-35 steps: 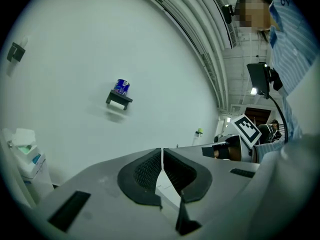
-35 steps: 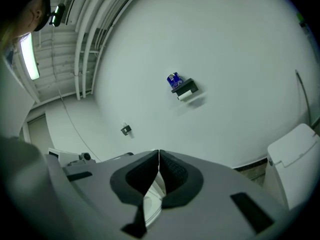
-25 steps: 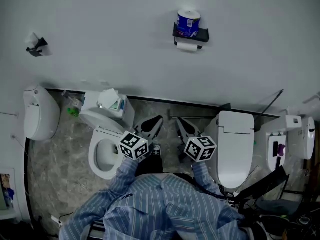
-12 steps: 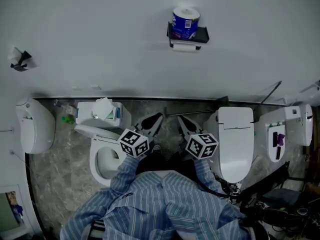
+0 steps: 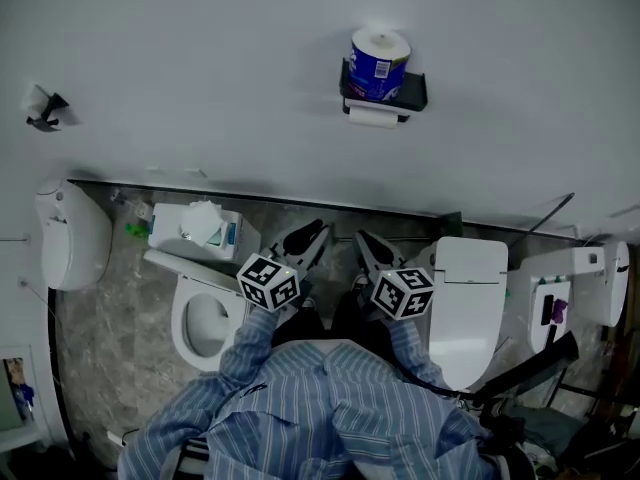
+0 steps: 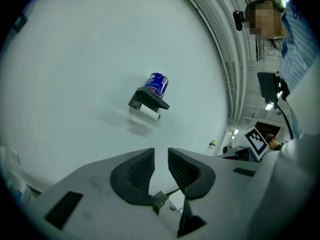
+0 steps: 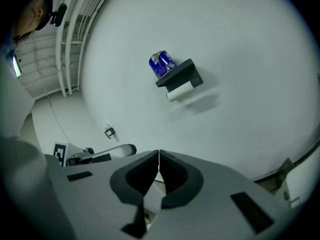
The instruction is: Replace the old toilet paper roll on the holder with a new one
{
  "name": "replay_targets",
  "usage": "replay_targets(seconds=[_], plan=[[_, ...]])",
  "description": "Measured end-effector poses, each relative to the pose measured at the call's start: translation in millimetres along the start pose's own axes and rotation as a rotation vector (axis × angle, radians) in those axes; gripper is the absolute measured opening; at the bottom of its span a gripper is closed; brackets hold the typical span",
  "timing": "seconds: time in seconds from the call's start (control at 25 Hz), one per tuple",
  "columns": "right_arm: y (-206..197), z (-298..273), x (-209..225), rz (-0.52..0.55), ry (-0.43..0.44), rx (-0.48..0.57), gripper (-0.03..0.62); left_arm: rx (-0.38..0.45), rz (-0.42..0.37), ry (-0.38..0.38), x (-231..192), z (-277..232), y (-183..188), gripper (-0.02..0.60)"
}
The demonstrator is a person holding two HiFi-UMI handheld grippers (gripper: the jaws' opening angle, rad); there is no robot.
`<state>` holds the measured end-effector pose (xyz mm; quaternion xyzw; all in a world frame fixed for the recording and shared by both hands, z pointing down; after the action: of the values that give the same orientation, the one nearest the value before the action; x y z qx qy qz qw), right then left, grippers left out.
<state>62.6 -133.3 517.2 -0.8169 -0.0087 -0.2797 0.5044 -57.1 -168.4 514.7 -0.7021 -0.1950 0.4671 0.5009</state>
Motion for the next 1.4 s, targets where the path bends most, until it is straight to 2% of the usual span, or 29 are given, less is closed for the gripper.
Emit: replay_targets(seconds=[0.08,0.32,0.48,0.68,0.8,1.08,1.28,1.4], plan=[[13,-4,12,0.012,0.019,-0.007,0.006,0.003,0.014,0.004,-1,-17,3,0.096],[48,-11,50,0.036,0.064,-0.022,0.006,0.026,0.063,0.025,-7,-72,19,0.109],[61,-14,74,0.043,0.083,-0.043,0.006,0.037,0.092,0.027,-19,-110,38,0.153],[76,-20,96,0.048,0.116,-0.059,0.006,0.1,0.147,0.037,-32,-147,64,0.244],[82,-26,104,0.05,0.14,-0.063,0.006,0.151,0.192,0.044,-39,-162,78,0.252],[91,-32,115,0.043,0.174,-0.075,0.006,0.27,0.401,0.043,-59,-184,92,0.253],[95,-33,127,0.026,0.175,-0.072,0.006,0.328,0.475,0.025,-63,-194,103,0.253],[93,-30,133,0.014,0.168,-0.076,0.006,0.357,0.515,0.041,-70,-200,106,0.253]])
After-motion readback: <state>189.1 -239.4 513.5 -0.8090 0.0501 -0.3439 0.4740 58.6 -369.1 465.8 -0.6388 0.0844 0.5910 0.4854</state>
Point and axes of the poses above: the fingertips, and each gripper's own axes: z backward along the fingers, x to its right, y out of its top, the point moved 4 cm from there along z, backward along the fingers
